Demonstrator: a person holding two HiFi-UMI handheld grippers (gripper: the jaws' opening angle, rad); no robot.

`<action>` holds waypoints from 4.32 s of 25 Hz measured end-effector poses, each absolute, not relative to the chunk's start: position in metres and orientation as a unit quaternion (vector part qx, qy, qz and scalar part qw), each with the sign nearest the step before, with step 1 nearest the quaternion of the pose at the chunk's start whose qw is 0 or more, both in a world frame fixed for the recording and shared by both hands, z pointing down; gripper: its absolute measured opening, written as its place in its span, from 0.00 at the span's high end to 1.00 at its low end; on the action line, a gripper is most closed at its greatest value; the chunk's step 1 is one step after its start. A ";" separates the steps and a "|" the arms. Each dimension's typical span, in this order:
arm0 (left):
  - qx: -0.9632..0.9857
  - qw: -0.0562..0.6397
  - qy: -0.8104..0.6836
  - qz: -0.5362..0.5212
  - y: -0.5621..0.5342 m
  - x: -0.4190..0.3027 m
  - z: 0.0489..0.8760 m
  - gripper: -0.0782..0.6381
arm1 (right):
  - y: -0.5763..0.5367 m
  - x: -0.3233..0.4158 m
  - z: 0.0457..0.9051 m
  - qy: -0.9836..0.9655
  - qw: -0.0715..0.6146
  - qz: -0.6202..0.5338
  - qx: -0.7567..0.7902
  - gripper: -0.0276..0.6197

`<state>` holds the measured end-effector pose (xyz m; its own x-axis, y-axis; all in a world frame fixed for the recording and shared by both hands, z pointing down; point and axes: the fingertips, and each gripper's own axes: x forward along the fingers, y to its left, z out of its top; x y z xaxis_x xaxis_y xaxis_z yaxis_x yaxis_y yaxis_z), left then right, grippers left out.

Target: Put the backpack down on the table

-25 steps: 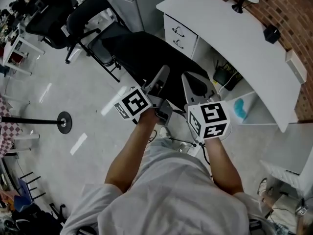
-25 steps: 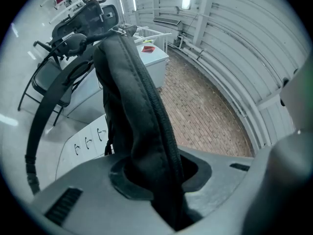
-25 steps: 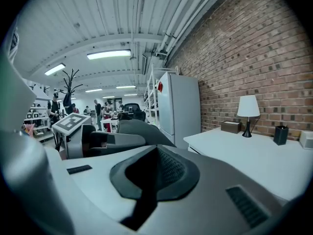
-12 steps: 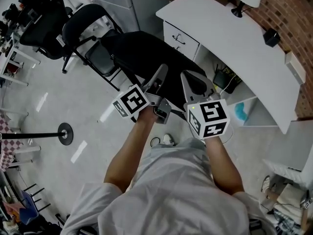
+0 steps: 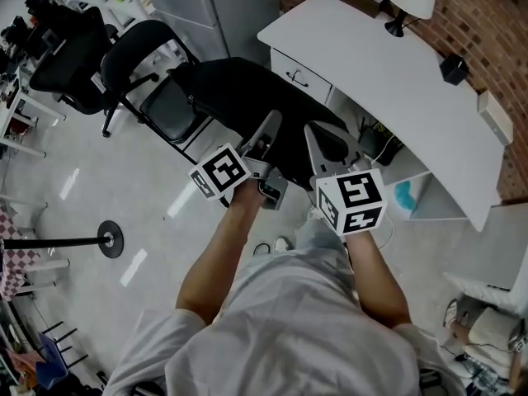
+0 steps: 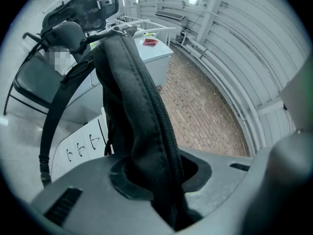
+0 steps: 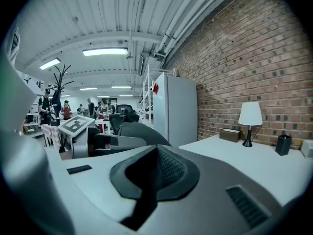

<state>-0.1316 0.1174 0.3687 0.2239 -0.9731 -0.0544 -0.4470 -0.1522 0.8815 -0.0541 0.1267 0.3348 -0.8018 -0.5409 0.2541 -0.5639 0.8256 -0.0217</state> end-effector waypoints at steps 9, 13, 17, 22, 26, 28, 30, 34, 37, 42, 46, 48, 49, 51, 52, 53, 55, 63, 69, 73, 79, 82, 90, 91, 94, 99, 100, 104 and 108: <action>0.684 0.381 -0.526 -0.332 0.059 -0.129 0.370 0.75 | 0.068 -0.047 0.337 -0.949 0.105 0.054 0.293 0.95; 0.683 0.377 -0.529 -0.334 0.026 -0.127 0.369 0.75 | 0.034 -0.044 0.339 -0.950 0.102 0.058 0.290 0.95; 0.675 0.379 -0.533 -0.342 -0.008 -0.126 0.371 0.75 | 0.000 -0.042 0.337 -0.952 0.100 0.060 0.283 0.95; 0.667 0.382 -0.533 -0.352 -0.051 -0.122 0.368 0.75 | -0.046 -0.034 0.332 -0.952 0.101 0.060 0.281 0.95; 0.672 0.382 -0.530 -0.348 -0.082 -0.116 0.364 0.75 | -0.078 -0.027 0.329 -0.952 0.100 0.062 0.284 0.95; 0.674 0.382 -0.529 -0.347 -0.095 -0.114 0.361 0.75 | -0.091 -0.025 0.328 -0.952 0.098 0.063 0.284 0.95; 0.676 0.379 -0.528 -0.348 -0.107 -0.111 0.359 0.75 | -0.102 -0.023 0.328 -0.952 0.096 0.064 0.282 0.95; 0.679 0.377 -0.522 -0.353 -0.132 -0.102 0.354 0.75 | -0.122 -0.016 0.329 -0.953 0.096 0.066 0.280 0.95; 0.682 0.375 -0.519 -0.353 -0.145 -0.097 0.351 0.75 | -0.134 -0.013 0.326 -0.953 0.095 0.062 0.280 0.95; 0.687 0.378 -0.510 -0.355 -0.163 -0.092 0.350 0.75 | -0.151 -0.009 0.324 -0.951 0.095 0.060 0.288 0.95; 0.692 0.381 -0.500 -0.355 -0.178 -0.093 0.351 0.75 | -0.165 -0.010 0.326 -0.948 0.097 0.059 0.298 0.95; 0.694 0.384 -0.494 -0.355 -0.187 -0.092 0.352 0.75 | -0.172 -0.011 0.327 -0.945 0.099 0.061 0.305 0.95; 0.696 0.386 -0.491 -0.355 -0.191 -0.093 0.353 0.75 | -0.176 -0.012 0.328 -0.944 0.101 0.062 0.308 0.95; 0.697 0.391 -0.484 -0.356 -0.201 -0.095 0.355 0.75 | -0.183 -0.014 0.330 -0.941 0.104 0.062 0.316 0.95; 0.698 0.394 -0.479 -0.356 -0.207 -0.096 0.356 0.75 | -0.188 -0.015 0.331 -0.939 0.106 0.062 0.321 0.95; 0.700 0.398 -0.474 -0.356 -0.214 -0.096 0.358 0.75 | -0.193 -0.016 0.332 -0.937 0.108 0.062 0.326 0.95; 0.704 0.404 -0.464 -0.355 -0.228 -0.096 0.359 0.75 | -0.207 -0.018 0.334 -0.932 0.111 0.064 0.339 0.95; 0.716 0.431 -0.429 -0.342 -0.285 -0.109 0.371 0.75 | -0.255 -0.034 0.341 -0.912 0.118 0.070 0.386 0.95; 0.725 0.451 -0.400 -0.331 -0.321 -0.115 0.381 0.75 | -0.288 -0.042 0.345 -0.893 0.120 0.079 0.427 0.95; 0.729 0.468 -0.381 -0.324 -0.344 -0.119 0.387 0.75 | -0.310 -0.047 0.348 -0.876 0.117 0.094 0.458 0.95; 0.730 0.492 -0.343 -0.327 -0.377 -0.121 0.398 0.75 | -0.334 -0.051 0.351 -0.852 0.117 0.099 0.500 0.95; 0.730 0.505 -0.336 -0.316 -0.392 -0.119 0.410 0.75 | -0.344 -0.050 0.355 -0.839 0.119 0.102 0.521 0.95; 0.723 0.526 -0.324 -0.308 -0.425 -0.099 0.436 0.75 | -0.361 -0.044 0.376 -0.824 0.137 0.114 0.538 0.95; 0.722 0.529 -0.323 -0.309 -0.428 -0.096 0.439 0.75 | -0.364 -0.042 0.378 -0.823 0.139 0.115 0.539 0.95; 0.716 0.534 -0.324 -0.311 -0.438 -0.090 0.448 0.75 | -0.374 -0.037 0.385 -0.823 0.144 0.118 0.536 0.95; 0.706 0.539 -0.339 -0.310 -0.457 -0.078 0.468 0.75 | -0.394 -0.032 0.398 -0.832 0.156 0.117 0.519 0.95; 0.703 0.541 -0.343 -0.310 -0.460 -0.076 0.471 0.75 | -0.399 -0.030 0.401 -0.834 0.159 0.118 0.515 0.95; 0.694 0.544 -0.351 -0.315 -0.472 -0.071 0.483 0.75 | -0.415 -0.024 0.413 -0.840 0.170 0.129 0.499 0.95; 0.692 0.542 -0.352 -0.322 -0.485 -0.071 0.486 0.75 | -0.427 -0.026 0.419 -0.846 0.172 0.138 0.485 0.95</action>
<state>-0.0713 -0.4852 0.4859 0.5451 -0.8359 -0.0646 -0.1385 -0.1658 0.9764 -0.0262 -0.4274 0.4192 -0.4692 -0.7737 0.4256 -0.8689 0.4905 -0.0663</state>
